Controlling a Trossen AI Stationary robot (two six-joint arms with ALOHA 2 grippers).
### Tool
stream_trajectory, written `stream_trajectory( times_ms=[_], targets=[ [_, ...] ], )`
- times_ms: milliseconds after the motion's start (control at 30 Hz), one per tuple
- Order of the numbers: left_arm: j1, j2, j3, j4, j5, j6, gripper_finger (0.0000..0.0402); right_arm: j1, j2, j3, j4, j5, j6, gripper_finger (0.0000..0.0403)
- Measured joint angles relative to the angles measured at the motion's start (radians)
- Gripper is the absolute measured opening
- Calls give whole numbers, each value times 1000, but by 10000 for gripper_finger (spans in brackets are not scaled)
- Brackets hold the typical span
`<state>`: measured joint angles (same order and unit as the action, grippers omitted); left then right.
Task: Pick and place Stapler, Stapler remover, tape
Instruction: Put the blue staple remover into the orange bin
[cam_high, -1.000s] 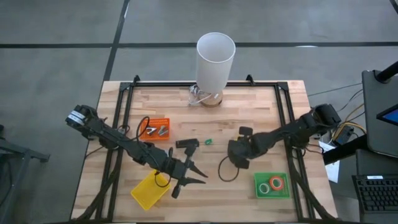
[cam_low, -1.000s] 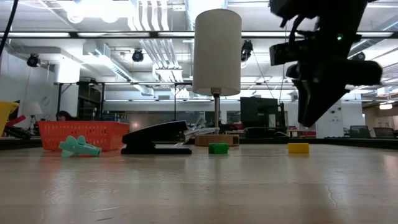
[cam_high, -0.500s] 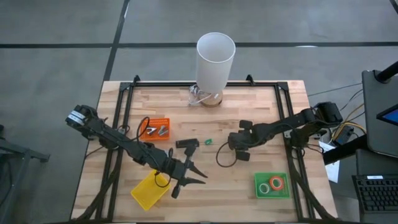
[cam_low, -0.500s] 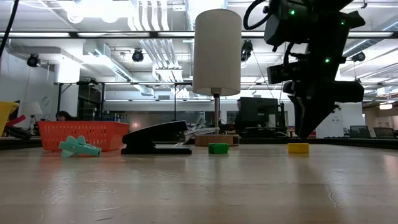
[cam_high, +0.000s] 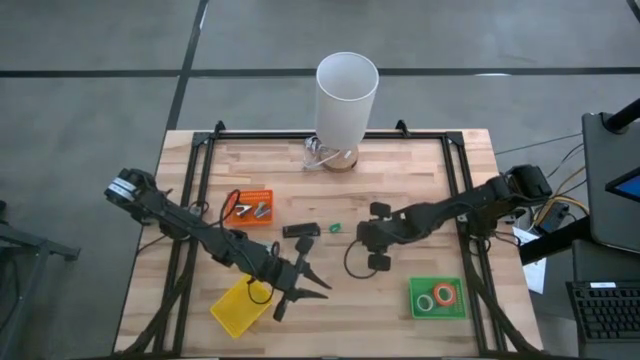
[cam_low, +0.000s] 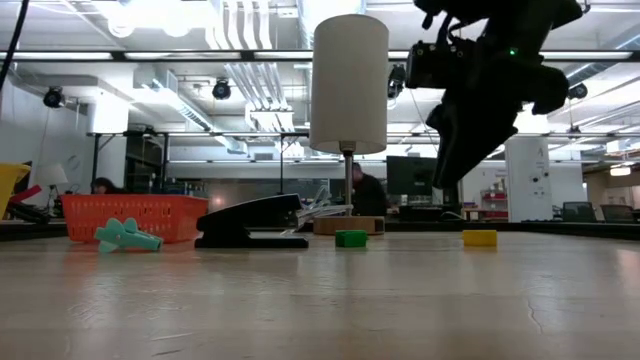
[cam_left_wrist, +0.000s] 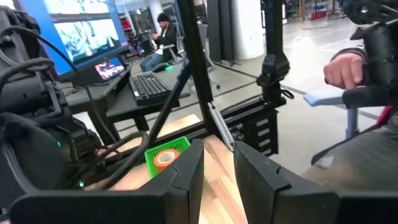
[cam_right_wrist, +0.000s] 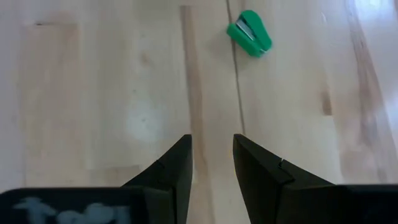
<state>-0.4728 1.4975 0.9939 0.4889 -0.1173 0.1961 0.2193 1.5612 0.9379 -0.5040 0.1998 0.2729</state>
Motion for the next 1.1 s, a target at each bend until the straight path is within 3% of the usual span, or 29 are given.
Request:
stream_trajectory(
  times_ms=[167, 267, 600, 767, 967, 1100],
  targets=[
    [1, -10, 0, -23, 0, -17, 90, 26, 0, 0, 23, 1, 12, 109],
    [1, -23, 0, -128, -15, -68, 90, 46, 0, 0, 66, -21, 13, 109],
    [0, -45, 0, -840, -216, -660, 90, 137, 0, -2, 165, -17, 64, 109],
    [2, -45, 0, -1151, -229, -844, 90, 165, 0, -2, 257, -17, 50, 109],
    [17, -42, -4, -1246, -219, -879, 90, 181, 0, -4, 263, -17, 42, 109],
    [63, -15, -29, -1252, -134, -881, 90, 185, 0, -4, 264, -17, 42, 109]
  ],
)
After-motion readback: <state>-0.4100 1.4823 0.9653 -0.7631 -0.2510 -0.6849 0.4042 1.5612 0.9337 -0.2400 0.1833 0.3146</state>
